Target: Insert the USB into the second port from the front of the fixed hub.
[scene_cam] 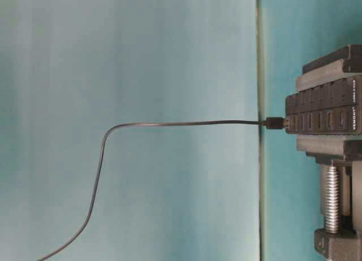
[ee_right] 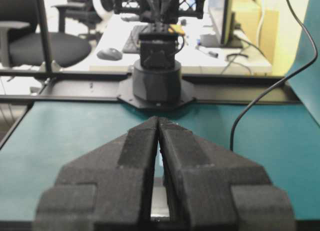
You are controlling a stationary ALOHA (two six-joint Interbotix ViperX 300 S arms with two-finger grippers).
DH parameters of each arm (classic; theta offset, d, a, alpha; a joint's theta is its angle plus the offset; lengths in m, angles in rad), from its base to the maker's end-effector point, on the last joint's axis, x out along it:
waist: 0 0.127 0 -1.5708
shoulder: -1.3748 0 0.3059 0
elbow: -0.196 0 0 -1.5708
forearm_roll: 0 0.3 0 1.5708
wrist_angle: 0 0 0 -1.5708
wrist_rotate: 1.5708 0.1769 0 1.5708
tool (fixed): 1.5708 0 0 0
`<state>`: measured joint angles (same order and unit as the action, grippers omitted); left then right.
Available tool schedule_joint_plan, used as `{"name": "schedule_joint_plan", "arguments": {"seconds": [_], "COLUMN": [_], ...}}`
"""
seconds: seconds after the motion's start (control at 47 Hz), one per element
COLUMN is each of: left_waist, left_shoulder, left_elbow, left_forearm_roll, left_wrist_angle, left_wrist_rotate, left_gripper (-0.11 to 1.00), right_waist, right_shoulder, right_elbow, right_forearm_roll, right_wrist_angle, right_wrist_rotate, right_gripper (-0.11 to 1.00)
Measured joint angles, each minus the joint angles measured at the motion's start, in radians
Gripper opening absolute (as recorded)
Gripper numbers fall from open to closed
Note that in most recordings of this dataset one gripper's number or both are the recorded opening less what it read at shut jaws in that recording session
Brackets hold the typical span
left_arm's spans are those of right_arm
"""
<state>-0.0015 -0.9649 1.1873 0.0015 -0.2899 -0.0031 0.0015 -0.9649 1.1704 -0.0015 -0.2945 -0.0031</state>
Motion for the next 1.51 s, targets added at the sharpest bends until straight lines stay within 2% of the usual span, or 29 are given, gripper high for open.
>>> {"name": "schedule_joint_plan", "arguments": {"seconds": [0.064, 0.128, 0.213, 0.298, 0.595, 0.829, 1.19, 1.509], "left_waist": [0.002, 0.003, 0.003, 0.005, 0.005, 0.005, 0.006, 0.006], "left_shoulder": [0.000, 0.003, 0.002, -0.002, 0.012, 0.051, 0.104, 0.160], "left_elbow": [0.008, 0.015, 0.015, 0.014, -0.005, -0.035, -0.072, -0.107], "left_forearm_roll": [0.005, 0.005, 0.006, 0.006, 0.006, 0.006, 0.008, 0.008], "left_wrist_angle": [0.023, 0.060, 0.092, 0.114, 0.181, 0.250, 0.322, 0.393], "left_wrist_rotate": [-0.005, -0.012, -0.014, -0.014, -0.014, -0.012, -0.017, -0.035], "left_gripper": [0.07, 0.00, 0.00, 0.00, 0.00, 0.00, 0.00, 0.00], "right_waist": [0.000, 0.000, 0.000, -0.002, -0.011, -0.046, -0.083, -0.100], "right_shoulder": [0.000, 0.000, 0.000, 0.000, 0.003, 0.038, 0.158, 0.273], "right_elbow": [0.005, 0.011, 0.014, 0.014, 0.009, -0.035, -0.091, -0.143], "right_forearm_roll": [0.003, 0.009, 0.018, 0.020, 0.021, 0.023, 0.025, 0.023], "right_wrist_angle": [0.005, 0.020, 0.049, 0.081, 0.192, 0.298, 0.396, 0.454], "right_wrist_rotate": [0.000, 0.002, 0.017, 0.035, 0.058, 0.074, 0.130, 0.133], "right_gripper": [0.19, 0.12, 0.05, 0.02, 0.02, 0.02, 0.02, 0.02]}}
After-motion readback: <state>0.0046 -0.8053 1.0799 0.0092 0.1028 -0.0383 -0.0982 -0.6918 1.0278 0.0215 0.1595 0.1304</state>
